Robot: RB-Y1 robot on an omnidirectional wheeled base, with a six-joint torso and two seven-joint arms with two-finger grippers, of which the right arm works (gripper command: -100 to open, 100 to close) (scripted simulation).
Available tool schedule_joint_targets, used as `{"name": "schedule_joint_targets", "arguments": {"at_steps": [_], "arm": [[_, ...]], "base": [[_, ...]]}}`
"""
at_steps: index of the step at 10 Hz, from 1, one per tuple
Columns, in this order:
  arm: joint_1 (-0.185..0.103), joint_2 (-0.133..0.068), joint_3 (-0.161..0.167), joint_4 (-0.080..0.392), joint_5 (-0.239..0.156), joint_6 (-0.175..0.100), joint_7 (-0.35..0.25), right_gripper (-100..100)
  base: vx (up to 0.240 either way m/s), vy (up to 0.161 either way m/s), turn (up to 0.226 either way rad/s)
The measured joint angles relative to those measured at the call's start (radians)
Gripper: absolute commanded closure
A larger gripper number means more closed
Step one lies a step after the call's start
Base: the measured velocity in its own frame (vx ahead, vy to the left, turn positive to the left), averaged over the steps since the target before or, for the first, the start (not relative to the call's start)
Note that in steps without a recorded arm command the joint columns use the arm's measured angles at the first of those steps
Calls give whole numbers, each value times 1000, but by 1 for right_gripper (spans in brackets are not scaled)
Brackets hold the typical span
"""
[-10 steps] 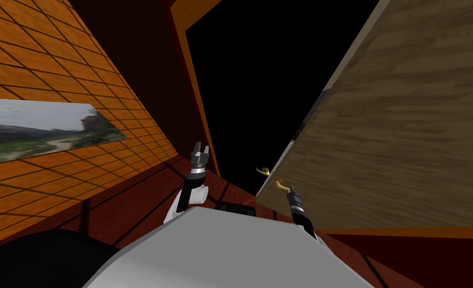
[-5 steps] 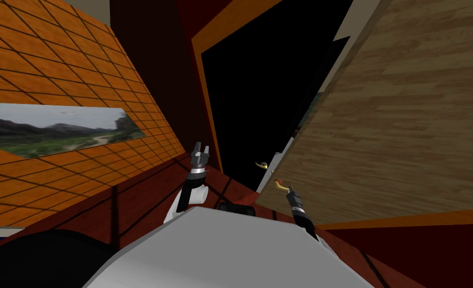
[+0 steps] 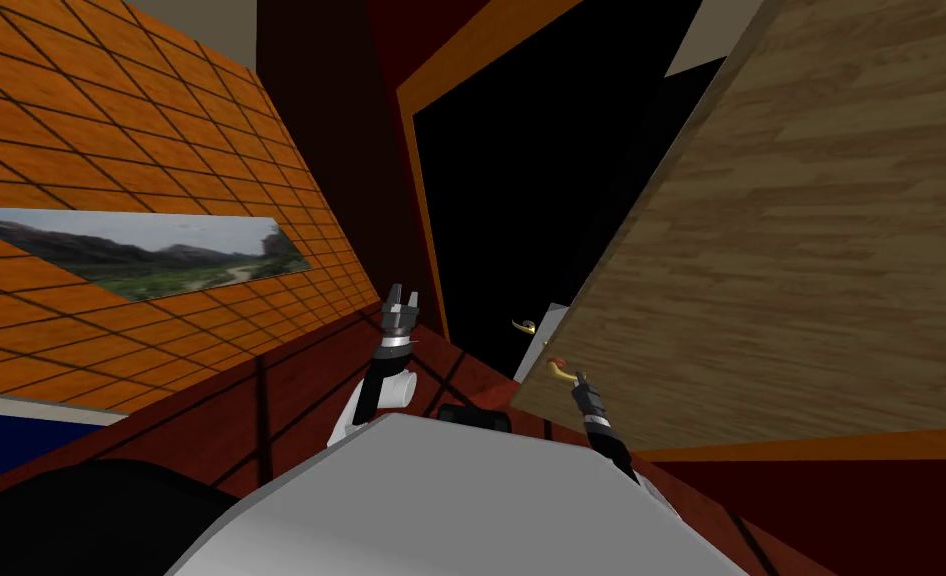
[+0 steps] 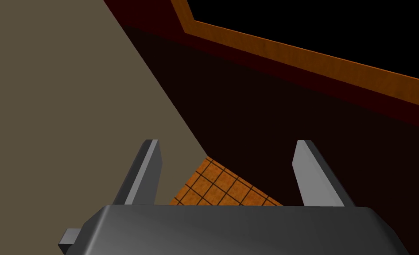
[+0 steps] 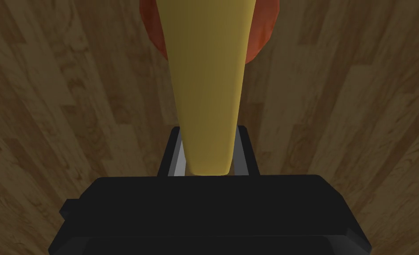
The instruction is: Pull the door open
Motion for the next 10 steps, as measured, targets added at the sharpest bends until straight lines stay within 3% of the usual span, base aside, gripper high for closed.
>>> {"name": "schedule_joint_targets", "arguments": {"at_steps": [6, 8, 10], "arm": [[29, -35, 44, 24, 30, -81, -58, 100], [79, -39, 62, -42, 43, -76, -76, 100], [80, -41, 72, -28, 49, -91, -83, 100]], "base": [[-207, -36, 127], [-186, -44, 85], [-56, -14, 2]]}}
